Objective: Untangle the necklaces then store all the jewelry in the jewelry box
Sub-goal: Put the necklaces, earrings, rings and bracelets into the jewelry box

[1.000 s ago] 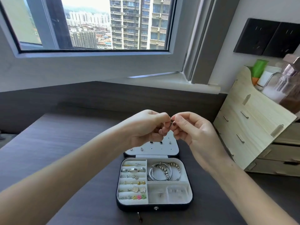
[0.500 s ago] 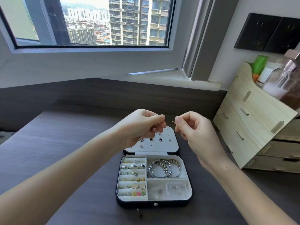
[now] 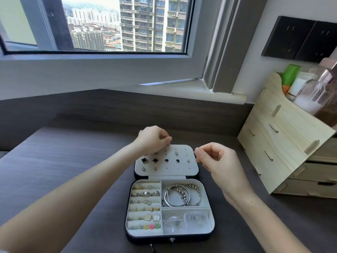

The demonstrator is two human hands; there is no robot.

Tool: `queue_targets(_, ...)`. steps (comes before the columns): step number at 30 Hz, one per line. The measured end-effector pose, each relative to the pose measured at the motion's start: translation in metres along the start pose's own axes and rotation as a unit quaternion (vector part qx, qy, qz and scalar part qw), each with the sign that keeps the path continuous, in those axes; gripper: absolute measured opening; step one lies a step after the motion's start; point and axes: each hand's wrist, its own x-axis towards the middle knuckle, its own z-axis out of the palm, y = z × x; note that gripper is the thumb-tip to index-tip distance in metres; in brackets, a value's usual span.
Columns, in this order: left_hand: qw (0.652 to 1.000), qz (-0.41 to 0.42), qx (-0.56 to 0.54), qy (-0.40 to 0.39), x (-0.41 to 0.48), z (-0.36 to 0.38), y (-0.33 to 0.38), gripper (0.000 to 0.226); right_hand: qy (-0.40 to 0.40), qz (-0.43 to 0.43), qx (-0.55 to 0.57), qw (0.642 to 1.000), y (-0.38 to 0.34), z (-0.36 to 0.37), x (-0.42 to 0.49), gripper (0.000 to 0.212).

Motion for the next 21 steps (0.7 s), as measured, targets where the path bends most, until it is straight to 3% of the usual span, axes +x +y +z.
queue_targets(10,0.994,0.034,-0.077,0.070,-0.005,-0.010,0.017,0.026,0.036,-0.028,-0.021,0.999,0.010,-0.004,0.006,0.007)
queue_targets(15,0.979,0.070,-0.172,0.082,-0.022,-0.036,0.024,0.025,0.101,-0.131,-0.114,0.980,0.015,-0.003,0.009,0.002)
queue_targets(21,0.977,0.101,-0.175,0.068,-0.046,-0.053,0.038,0.024,0.114,-0.266,-0.179,0.940,0.015,0.006,0.017,0.005)
